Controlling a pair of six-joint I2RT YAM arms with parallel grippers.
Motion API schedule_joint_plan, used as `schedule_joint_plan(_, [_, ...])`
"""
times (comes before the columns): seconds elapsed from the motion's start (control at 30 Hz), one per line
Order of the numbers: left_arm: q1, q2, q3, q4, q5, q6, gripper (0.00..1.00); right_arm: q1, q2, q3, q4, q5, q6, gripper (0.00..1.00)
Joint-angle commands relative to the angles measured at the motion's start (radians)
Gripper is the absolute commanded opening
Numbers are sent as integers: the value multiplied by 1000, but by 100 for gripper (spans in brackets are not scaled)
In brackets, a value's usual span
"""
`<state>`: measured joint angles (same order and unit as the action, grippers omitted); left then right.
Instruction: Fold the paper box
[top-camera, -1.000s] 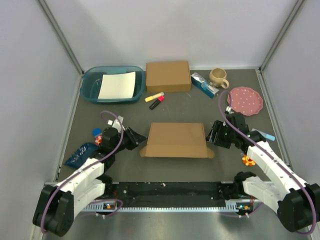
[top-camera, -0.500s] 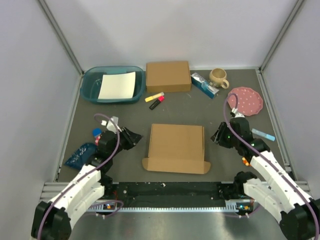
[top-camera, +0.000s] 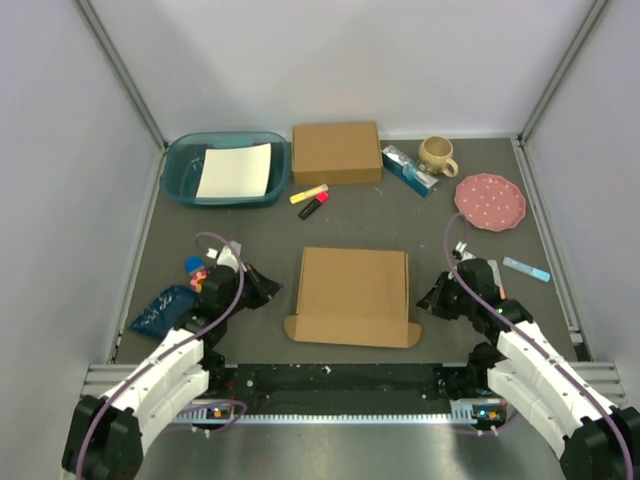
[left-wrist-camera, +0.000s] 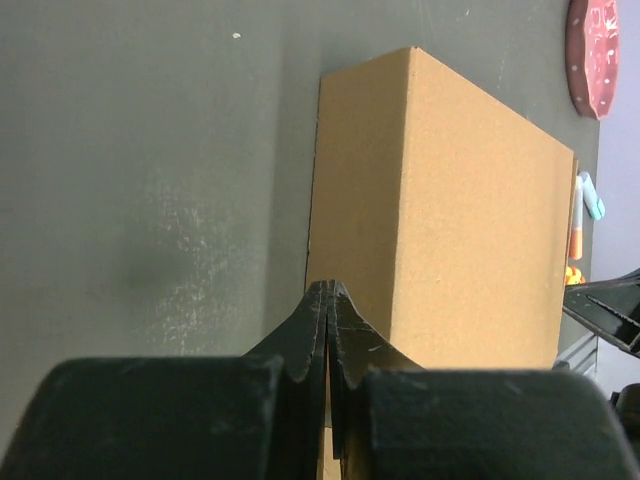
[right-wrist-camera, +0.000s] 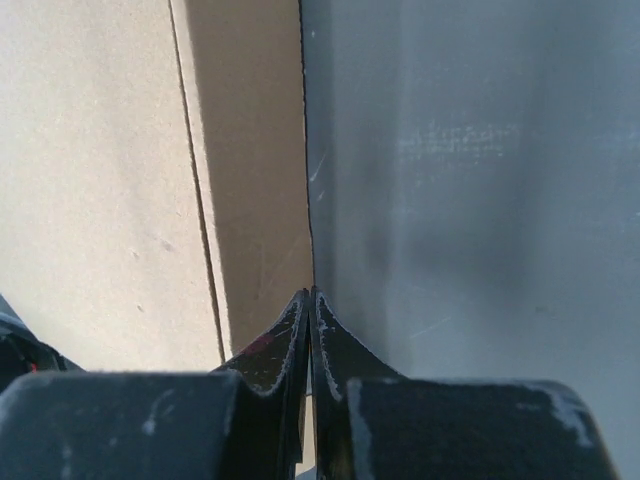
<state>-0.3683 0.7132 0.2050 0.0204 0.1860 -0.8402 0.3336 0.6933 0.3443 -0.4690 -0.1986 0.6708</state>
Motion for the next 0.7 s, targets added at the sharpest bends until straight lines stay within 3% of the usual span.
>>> schedule_joint_plan(0.0, [-1, 57, 17, 154, 53, -7, 0, 8, -21, -16, 121, -70, 59, 0])
schedule_joint_plan(0.23, [-1, 195, 16, 251, 141, -13, 0, 8, 9, -37, 170, -122, 73, 0])
schedule_joint_plan(0.67, [-11, 198, -16, 254, 190, -19, 0, 8, 18, -73, 199, -160, 79, 0])
